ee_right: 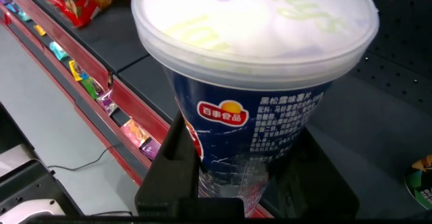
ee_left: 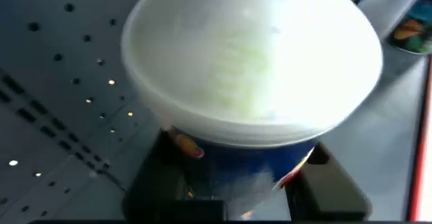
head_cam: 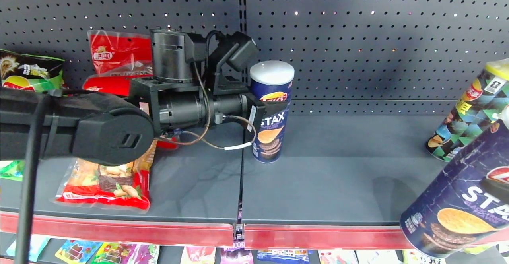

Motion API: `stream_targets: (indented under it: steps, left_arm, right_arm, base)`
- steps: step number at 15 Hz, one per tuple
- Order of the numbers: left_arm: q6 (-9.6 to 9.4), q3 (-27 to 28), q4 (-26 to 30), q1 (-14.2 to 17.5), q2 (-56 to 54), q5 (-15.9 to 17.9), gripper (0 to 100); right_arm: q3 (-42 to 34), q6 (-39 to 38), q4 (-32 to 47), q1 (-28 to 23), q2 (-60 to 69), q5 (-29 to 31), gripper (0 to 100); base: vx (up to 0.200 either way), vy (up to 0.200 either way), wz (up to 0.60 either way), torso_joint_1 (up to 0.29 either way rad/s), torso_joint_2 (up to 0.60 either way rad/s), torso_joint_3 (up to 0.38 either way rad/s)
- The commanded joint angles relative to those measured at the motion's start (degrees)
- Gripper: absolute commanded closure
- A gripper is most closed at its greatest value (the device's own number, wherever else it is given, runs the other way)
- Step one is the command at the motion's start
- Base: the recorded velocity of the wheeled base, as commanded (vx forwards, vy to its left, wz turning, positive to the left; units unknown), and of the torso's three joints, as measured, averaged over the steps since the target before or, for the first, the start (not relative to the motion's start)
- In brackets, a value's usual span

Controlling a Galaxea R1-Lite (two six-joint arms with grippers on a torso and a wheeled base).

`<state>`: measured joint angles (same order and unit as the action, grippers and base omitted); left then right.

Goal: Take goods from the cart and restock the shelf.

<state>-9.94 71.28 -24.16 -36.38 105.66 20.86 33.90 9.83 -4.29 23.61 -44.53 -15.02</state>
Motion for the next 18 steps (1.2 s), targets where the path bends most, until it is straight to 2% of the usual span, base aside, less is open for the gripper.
stream_targets:
  steps: [1,4,6,8,11,13,18]
  left_arm:
    - [0.36,-5.71,-0.01,-2.30,-5.90,-0.20,100]
    - [1.59,-11.16,-0.01,-5.02,-10.65,-0.82,100]
    - [3.26,-14.59,-0.01,-7.22,-13.72,-2.58,100]
    - [4.13,-17.23,-0.10,-8.27,-15.22,-3.10,100]
    - [4.31,-18.02,-2.03,-9.33,-15.30,-3.37,100]
    - [5.45,-18.19,-2.29,-9.77,-15.48,-3.81,100]
    - [5.28,-19.69,-2.38,-9.77,-15.30,-4.16,100]
  right_arm:
    - [0.20,0.11,-0.02,0.03,-0.56,-0.10,100]
    - [0.11,0.02,-0.10,0.03,-0.91,-0.19,100]
    - [0.11,0.11,-0.10,0.12,-1.17,-0.19,100]
    - [0.11,0.11,-0.10,0.03,-1.17,-0.19,100]
    - [0.11,0.11,-0.10,0.12,-1.17,-0.19,100]
    - [0.11,0.02,-0.10,0.12,-1.17,-0.19,100]
    - [0.20,0.02,-0.10,0.12,-1.08,-0.19,100]
  base:
    - [0.000,0.000,0.00,0.000,0.00,0.000]
    - [0.000,0.000,0.00,0.000,0.00,0.000]
    - [0.000,0.000,0.00,0.000,0.00,0.000]
    - [0.000,0.000,0.00,0.000,0.00,0.000]
    - [0.000,0.000,0.00,0.000,0.00,0.000]
    - [0.000,0.000,0.00,0.000,0.00,0.000]
    - [0.000,0.000,0.00,0.000,0.00,0.000]
